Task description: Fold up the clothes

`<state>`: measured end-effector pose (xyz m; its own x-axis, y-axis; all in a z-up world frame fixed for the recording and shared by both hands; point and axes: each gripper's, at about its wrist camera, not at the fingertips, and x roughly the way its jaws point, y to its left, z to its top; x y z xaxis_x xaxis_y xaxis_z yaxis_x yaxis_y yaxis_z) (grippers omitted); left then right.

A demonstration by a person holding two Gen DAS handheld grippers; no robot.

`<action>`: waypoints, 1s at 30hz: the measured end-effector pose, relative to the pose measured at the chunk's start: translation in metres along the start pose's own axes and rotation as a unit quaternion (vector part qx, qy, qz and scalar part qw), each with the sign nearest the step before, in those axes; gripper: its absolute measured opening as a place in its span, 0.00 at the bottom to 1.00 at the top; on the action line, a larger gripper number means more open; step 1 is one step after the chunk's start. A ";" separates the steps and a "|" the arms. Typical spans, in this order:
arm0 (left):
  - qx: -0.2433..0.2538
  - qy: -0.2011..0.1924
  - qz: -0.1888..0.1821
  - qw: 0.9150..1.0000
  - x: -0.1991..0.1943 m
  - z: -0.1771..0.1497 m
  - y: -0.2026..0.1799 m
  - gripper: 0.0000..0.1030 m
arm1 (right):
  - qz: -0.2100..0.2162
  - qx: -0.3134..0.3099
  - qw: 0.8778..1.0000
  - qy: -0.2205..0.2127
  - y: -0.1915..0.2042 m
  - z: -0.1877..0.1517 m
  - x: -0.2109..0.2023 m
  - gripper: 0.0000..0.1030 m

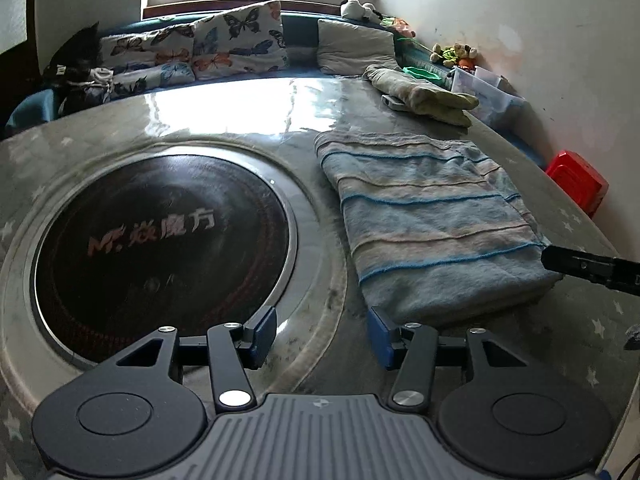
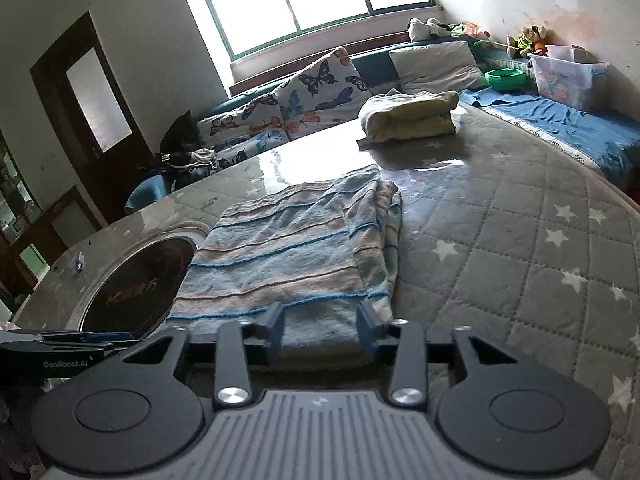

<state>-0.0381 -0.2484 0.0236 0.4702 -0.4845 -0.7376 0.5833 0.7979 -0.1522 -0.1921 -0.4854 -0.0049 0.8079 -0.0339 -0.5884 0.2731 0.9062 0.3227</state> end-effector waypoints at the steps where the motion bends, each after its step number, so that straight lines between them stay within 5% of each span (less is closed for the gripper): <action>1: 0.000 0.002 0.001 1.000 -0.001 -0.002 0.000 0.53 | 0.000 -0.002 1.000 0.000 0.002 -0.002 -0.001 0.50; 9: 0.000 0.005 0.009 1.000 -0.008 -0.013 -0.004 0.73 | -0.009 -0.026 1.000 0.002 0.017 -0.020 -0.004 0.67; 11: 0.000 0.004 0.011 1.000 -0.011 -0.015 -0.004 0.80 | -0.016 -0.026 1.000 0.005 0.017 -0.024 -0.005 0.80; 19: 0.001 0.003 0.010 1.000 -0.018 -0.026 -0.007 0.99 | -0.036 -0.024 0.999 0.009 0.016 -0.035 -0.011 0.93; 30: -0.001 -0.007 0.001 1.000 -0.030 -0.035 -0.011 1.00 | -0.062 -0.035 0.997 -0.008 0.023 -0.044 -0.023 1.00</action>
<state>-0.0815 -0.2301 0.0244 0.4808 -0.4873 -0.7290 0.5806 0.7999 -0.1518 -0.2277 -0.4454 -0.0166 0.7788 -0.1532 -0.6083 0.3343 0.9219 0.1959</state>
